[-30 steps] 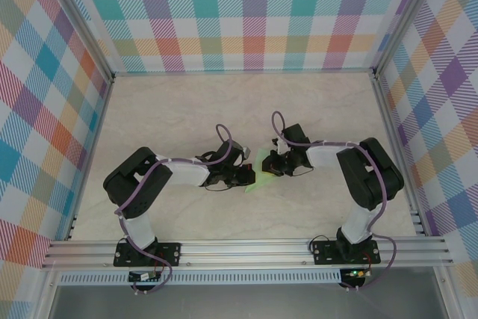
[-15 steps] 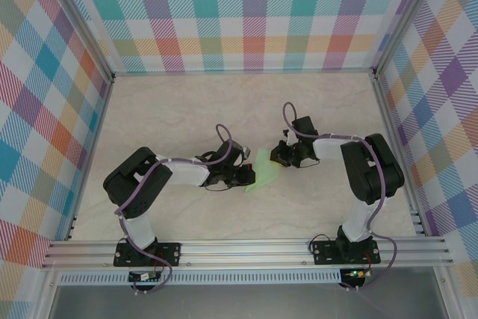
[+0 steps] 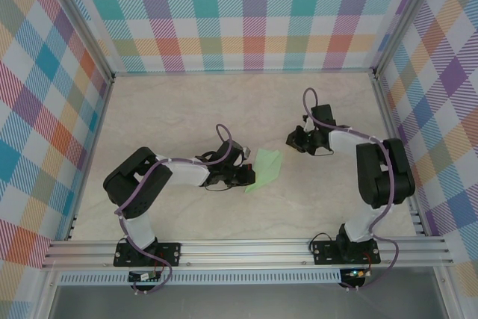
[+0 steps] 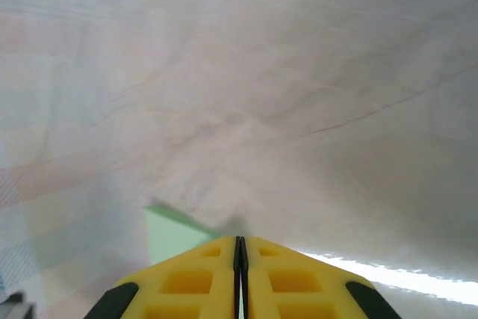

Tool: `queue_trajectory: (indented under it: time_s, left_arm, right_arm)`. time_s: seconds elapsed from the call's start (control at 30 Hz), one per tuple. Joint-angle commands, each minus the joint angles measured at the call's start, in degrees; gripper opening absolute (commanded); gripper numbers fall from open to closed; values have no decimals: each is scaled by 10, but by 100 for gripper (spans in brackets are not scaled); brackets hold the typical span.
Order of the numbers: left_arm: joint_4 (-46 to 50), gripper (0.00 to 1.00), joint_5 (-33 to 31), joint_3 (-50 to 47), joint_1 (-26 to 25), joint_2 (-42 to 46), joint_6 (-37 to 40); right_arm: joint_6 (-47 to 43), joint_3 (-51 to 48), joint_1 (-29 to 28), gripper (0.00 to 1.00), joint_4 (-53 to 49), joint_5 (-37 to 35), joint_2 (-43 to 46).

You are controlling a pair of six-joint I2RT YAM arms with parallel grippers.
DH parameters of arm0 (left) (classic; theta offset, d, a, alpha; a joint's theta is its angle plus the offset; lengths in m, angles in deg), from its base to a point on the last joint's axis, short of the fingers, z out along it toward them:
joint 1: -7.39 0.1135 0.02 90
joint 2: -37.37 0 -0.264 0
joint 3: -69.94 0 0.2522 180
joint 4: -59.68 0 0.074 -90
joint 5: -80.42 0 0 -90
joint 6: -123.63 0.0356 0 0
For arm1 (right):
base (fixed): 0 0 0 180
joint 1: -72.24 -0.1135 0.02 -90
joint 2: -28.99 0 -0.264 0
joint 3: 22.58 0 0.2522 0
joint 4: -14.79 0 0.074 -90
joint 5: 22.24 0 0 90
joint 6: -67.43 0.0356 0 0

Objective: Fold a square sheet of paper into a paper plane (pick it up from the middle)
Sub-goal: Fourth fold the wing at the center of the table.

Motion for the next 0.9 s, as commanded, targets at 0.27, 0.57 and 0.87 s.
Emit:
queue_trajectory:
  time_s: [0.27,0.57,0.87]
  left_arm:
    - [78,0,-2,-15,0,-29,7]
    - [79,0,-3,-16,0,-25,6]
    - [84,0,0,-8,0,-18,6]
  right_arm:
    - [99,-103,-126,11,70,42,74]
    - [120,-82,-163,11,100,57,8]
    - [106,-70,-167,11,93,62,-44]
